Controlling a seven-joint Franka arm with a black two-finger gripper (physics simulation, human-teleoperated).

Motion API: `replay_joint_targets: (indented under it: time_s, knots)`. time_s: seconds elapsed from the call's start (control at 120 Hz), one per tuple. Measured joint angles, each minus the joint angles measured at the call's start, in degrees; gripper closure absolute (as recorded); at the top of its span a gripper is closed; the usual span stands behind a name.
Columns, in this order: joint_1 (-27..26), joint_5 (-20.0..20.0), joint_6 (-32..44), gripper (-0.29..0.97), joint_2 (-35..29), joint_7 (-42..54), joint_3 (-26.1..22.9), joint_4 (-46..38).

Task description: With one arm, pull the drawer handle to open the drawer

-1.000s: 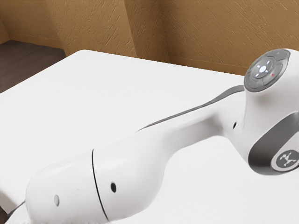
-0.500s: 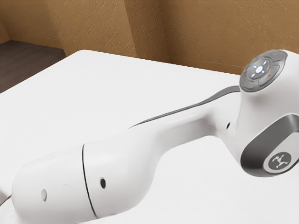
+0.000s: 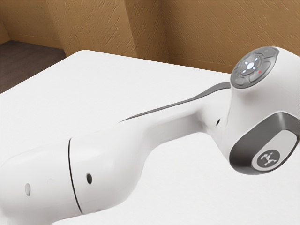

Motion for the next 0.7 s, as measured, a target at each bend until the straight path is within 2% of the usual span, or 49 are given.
replay_joint_targets:
  time_s: [0.7]
  knots:
    - [1.32,0.18,0.10,0.01,-6.86,-2.00,-0.11,-9.26]
